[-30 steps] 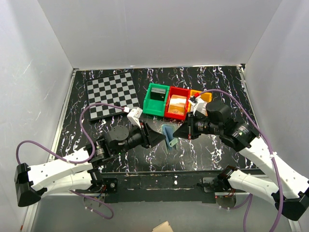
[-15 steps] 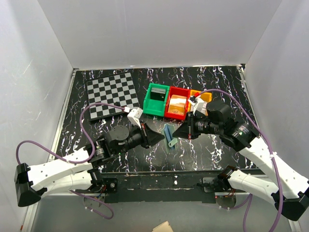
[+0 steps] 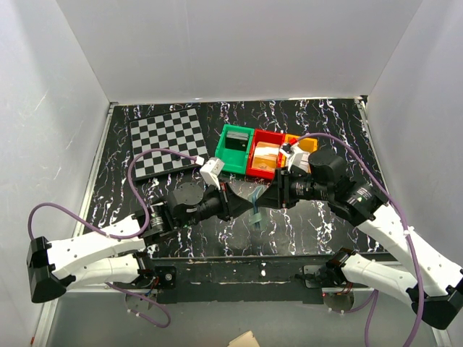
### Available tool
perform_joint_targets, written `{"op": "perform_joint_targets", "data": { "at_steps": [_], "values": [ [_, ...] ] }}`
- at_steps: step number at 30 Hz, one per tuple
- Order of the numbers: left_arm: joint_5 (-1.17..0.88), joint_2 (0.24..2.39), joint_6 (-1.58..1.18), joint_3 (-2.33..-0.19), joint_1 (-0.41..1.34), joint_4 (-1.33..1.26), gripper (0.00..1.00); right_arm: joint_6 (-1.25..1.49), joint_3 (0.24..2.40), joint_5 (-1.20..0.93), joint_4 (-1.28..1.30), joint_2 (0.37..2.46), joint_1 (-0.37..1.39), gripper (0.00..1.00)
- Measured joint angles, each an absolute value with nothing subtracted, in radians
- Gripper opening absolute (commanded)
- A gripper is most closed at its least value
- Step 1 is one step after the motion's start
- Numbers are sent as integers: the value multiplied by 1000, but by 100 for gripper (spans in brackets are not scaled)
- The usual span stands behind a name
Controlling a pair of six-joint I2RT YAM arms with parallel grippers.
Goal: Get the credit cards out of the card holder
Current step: Remove the credit card from the card holder.
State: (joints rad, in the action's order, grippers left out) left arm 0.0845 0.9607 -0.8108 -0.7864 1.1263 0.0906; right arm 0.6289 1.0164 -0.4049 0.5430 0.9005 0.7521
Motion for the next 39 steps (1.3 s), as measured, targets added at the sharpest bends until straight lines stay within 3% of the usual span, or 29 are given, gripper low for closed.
{"op": "perform_joint_targets", "data": {
  "at_steps": [16,32,34,37,39],
  "values": [
    [82,963,-811,-793,1139,105,0,621,1017,-396,558,926,752,48],
    [94,963,-811,-797,1150,132,0,601,1018,-376,582,926,752,1],
    [95,962,-810,-797,1150,133,0,599,1018,-371,586,928,752,4],
    [96,956,-811,-797,1150,135,0,598,1018,-367,593,931,752,28],
    [97,950,-812,-797,1150,135,0,600,1018,-368,594,931,752,37]
  ]
}}
